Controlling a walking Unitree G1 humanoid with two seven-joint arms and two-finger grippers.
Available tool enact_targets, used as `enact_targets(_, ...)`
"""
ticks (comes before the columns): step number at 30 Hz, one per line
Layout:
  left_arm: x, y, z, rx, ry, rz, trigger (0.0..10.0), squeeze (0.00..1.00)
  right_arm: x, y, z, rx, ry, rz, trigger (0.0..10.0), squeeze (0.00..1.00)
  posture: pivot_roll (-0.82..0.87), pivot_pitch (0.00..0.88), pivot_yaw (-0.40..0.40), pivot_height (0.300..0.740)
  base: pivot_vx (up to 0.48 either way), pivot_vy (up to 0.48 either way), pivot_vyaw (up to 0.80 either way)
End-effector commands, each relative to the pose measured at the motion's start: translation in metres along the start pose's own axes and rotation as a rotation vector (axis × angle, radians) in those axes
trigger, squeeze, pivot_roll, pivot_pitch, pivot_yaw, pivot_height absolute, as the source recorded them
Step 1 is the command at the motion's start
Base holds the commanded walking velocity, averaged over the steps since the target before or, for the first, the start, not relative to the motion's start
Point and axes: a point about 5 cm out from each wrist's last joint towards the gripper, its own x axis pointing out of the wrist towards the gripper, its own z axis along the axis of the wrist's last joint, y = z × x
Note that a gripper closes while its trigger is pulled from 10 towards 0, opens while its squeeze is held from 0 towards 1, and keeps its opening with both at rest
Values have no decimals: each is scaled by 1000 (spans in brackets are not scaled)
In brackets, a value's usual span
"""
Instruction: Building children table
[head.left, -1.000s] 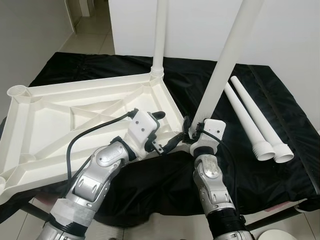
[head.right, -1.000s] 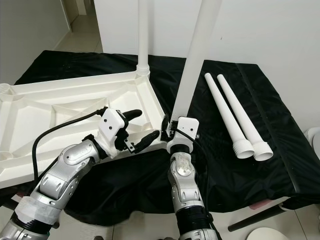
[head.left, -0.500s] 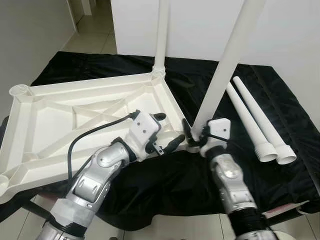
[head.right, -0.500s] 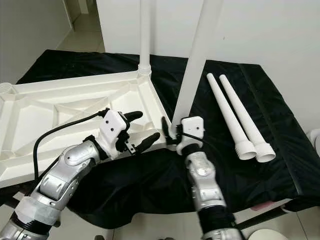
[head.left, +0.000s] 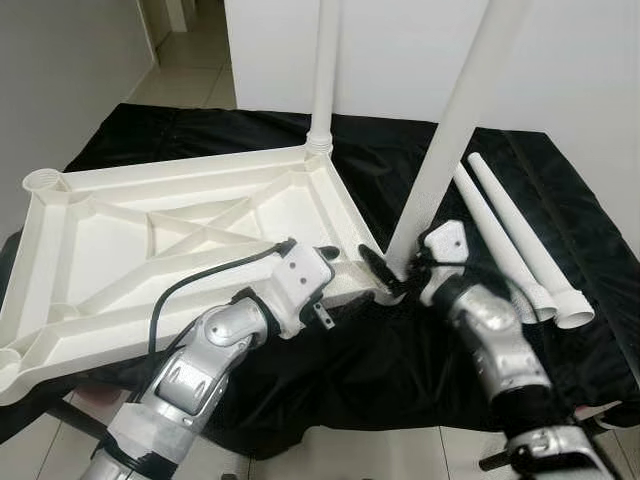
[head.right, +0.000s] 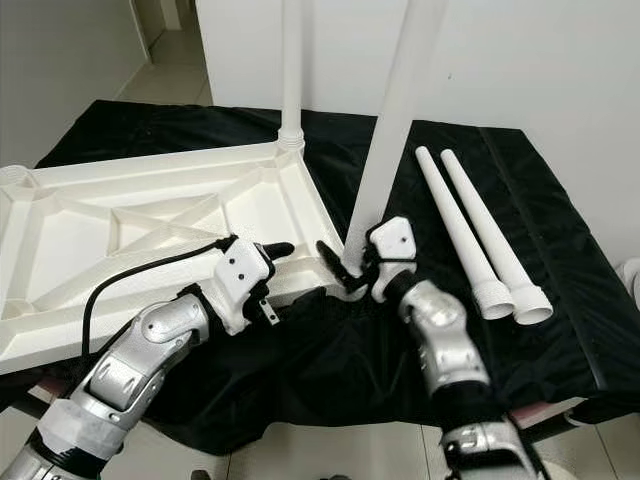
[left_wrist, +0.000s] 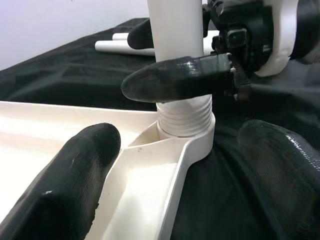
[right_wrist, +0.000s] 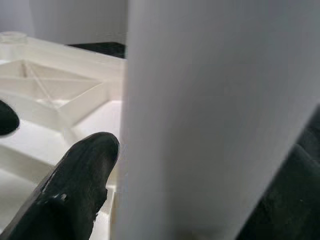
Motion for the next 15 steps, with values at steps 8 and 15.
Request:
enact_targets(8, 1, -5, 0, 10, 14, -51, 10000, 0, -2, -9, -12, 72, 65, 47, 2510, 0, -2, 65, -5, 740, 0, 0, 0)
enact_targets(15, 1, -5, 1, 13, 12, -48, 10000, 0, -5, -9, -20, 159, 91, 67, 0, 0, 0, 65, -2, 740, 0, 0, 0)
